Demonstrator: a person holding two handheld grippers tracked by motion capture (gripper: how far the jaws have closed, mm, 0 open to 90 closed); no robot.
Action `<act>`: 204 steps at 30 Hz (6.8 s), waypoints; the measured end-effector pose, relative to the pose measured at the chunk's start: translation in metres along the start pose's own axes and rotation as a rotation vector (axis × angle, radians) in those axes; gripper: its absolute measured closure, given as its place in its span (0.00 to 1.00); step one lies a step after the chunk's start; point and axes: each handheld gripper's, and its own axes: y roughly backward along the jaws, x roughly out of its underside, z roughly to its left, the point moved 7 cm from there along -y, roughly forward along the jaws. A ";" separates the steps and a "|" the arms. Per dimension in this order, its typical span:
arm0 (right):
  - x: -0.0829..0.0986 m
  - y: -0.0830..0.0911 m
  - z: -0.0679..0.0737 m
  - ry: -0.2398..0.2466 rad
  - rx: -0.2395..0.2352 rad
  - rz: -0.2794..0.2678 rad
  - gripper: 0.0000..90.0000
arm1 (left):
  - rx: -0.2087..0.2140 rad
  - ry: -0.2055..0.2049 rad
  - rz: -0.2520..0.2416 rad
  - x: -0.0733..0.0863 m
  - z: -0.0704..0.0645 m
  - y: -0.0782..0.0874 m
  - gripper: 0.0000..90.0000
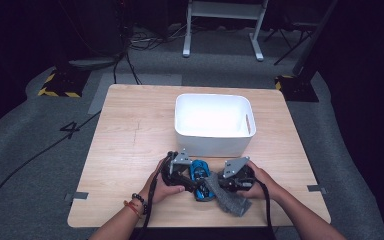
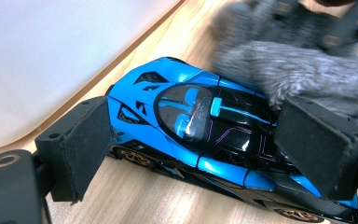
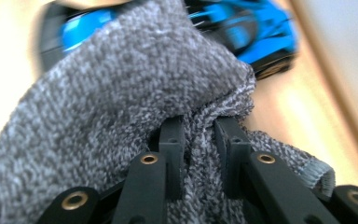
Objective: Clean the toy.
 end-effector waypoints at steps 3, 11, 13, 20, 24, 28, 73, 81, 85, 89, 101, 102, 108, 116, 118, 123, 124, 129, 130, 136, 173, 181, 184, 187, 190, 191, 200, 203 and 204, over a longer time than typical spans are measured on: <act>0.008 0.006 0.015 -0.004 -0.049 -0.008 0.83 | -0.008 0.005 -0.004 0.000 0.001 0.001 0.13; 0.016 0.012 0.008 -0.040 0.050 -0.013 0.80 | -0.019 0.005 0.005 0.003 0.005 0.000 0.11; 0.014 0.009 -0.009 -0.097 0.104 -0.012 0.81 | -0.029 -0.009 0.010 0.003 0.003 0.000 0.11; -0.004 -0.009 -0.052 -0.175 0.240 -0.025 0.80 | -0.028 -0.014 0.008 0.003 0.003 -0.001 0.11; -0.014 -0.020 -0.058 -0.180 0.249 -0.027 0.81 | -0.032 -0.019 0.009 0.003 0.003 -0.001 0.11; -0.017 -0.021 -0.050 -0.145 0.204 -0.027 0.83 | -0.034 -0.029 0.006 0.003 0.002 0.000 0.11; -0.018 -0.023 -0.054 -0.164 0.217 -0.038 0.84 | 0.028 -0.027 0.013 0.007 -0.003 -0.002 0.06; -0.011 -0.012 -0.023 -0.047 0.082 -0.001 0.84 | 0.040 -0.026 0.013 0.007 -0.003 -0.002 0.06; -0.005 -0.005 -0.005 -0.028 0.030 -0.011 0.84 | 0.038 -0.017 0.015 0.008 -0.003 -0.001 0.06; 0.005 0.005 0.003 0.009 0.039 0.036 0.83 | 0.068 0.038 0.005 0.010 0.000 -0.004 0.05; 0.036 0.028 -0.032 -0.131 0.199 0.036 0.78 | -0.010 -0.062 0.032 0.007 -0.005 0.013 0.18; 0.037 0.028 -0.033 -0.135 0.203 0.038 0.77 | -0.027 -0.056 0.039 0.008 -0.006 0.015 0.17; 0.038 0.026 -0.034 -0.151 0.201 0.016 0.76 | -0.084 -0.044 0.074 0.022 -0.011 0.030 0.19; 0.021 0.015 -0.011 -0.090 0.091 -0.032 0.77 | -0.231 0.017 0.099 0.028 0.025 0.025 0.23; 0.015 0.011 -0.001 -0.068 0.061 -0.038 0.78 | -0.235 0.014 0.118 0.027 0.028 0.018 0.23; 0.006 0.004 0.014 -0.031 0.019 -0.044 0.80 | -0.289 0.001 0.134 0.023 0.033 0.010 0.22; 0.005 0.004 0.015 -0.030 0.009 -0.047 0.80 | -0.278 0.011 0.133 0.022 0.035 0.009 0.22; 0.002 0.002 0.023 -0.016 -0.052 -0.066 0.82 | -0.286 0.006 0.131 0.019 0.035 0.004 0.21; 0.000 0.001 0.026 -0.012 -0.057 -0.067 0.82 | -0.286 0.012 0.129 0.018 0.035 0.004 0.22; -0.021 -0.014 0.042 0.033 -0.099 -0.080 0.82 | -0.284 0.032 0.118 0.017 0.038 0.003 0.30; 0.025 0.018 -0.028 -0.140 0.135 -0.031 0.76 | -0.194 -0.045 0.149 0.042 -0.043 0.019 0.18; 0.031 0.027 -0.048 -0.228 0.220 -0.052 0.78 | -0.107 -0.174 0.196 0.044 -0.036 0.023 0.23; 0.030 0.027 -0.053 -0.253 0.243 -0.060 0.78 | -0.049 -0.229 0.188 0.046 -0.033 0.026 0.24; 0.027 0.025 -0.058 -0.266 0.259 -0.060 0.78 | 0.015 -0.274 0.188 0.046 -0.029 0.026 0.24; 0.020 0.017 -0.063 -0.273 0.253 -0.065 0.78 | 0.064 -0.306 0.202 0.045 -0.025 0.024 0.23; 0.018 0.014 -0.064 -0.269 0.255 -0.056 0.78 | 0.071 -0.308 0.198 0.044 -0.024 0.022 0.23; 0.005 -0.002 -0.043 -0.146 0.174 -0.013 0.84 | 0.020 -0.207 0.175 0.042 -0.011 0.020 0.24; 0.006 0.001 -0.032 -0.117 0.126 -0.016 0.84 | 0.014 -0.200 0.185 0.043 -0.009 0.022 0.23; 0.007 0.002 -0.029 -0.106 0.119 -0.010 0.85 | 0.012 -0.198 0.188 0.043 -0.009 0.022 0.23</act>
